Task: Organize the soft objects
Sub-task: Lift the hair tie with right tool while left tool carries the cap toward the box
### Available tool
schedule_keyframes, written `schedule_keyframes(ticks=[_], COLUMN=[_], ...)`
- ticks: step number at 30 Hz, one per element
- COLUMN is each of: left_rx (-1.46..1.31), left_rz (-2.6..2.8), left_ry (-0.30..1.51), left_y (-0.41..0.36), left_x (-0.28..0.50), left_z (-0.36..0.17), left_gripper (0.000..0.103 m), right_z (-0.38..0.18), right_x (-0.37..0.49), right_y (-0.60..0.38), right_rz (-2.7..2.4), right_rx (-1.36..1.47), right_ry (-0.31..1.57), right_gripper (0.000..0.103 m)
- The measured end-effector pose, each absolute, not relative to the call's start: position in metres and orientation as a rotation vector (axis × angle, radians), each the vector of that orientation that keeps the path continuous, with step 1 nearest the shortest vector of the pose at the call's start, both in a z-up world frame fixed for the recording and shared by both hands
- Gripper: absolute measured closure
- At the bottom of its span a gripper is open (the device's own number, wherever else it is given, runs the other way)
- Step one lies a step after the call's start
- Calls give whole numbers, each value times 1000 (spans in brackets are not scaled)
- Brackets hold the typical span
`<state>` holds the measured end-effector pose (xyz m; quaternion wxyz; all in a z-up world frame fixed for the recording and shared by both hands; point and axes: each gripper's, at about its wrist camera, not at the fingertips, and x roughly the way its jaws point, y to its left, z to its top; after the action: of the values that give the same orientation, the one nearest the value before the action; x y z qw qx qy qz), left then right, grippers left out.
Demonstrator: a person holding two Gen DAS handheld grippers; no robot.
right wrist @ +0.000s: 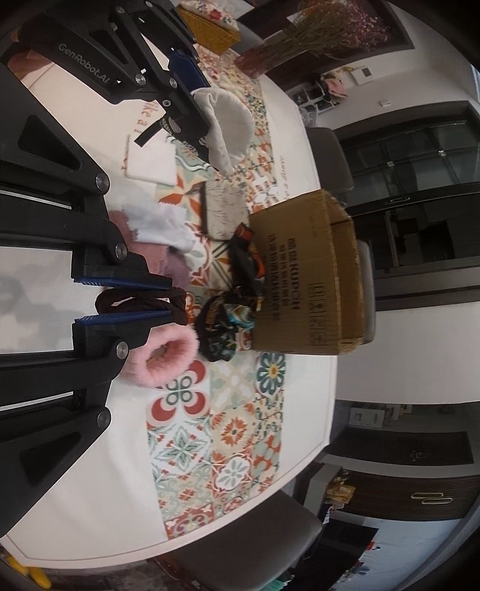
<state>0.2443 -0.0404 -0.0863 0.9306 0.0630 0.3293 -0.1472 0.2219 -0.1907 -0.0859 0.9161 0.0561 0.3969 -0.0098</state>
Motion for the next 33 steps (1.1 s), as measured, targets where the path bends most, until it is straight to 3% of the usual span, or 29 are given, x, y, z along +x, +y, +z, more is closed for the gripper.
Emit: schedule_keyframes(ticks=[33], left_rx=[103], left_rz=[-303], left_ry=[405], left_y=[-41], left_x=[281], left_z=[-8], left_gripper=[73], right_z=[0], right_x=[269], right_y=[-187], right_rz=[7], right_rx=[71], right_ry=[506], right_gripper=[90])
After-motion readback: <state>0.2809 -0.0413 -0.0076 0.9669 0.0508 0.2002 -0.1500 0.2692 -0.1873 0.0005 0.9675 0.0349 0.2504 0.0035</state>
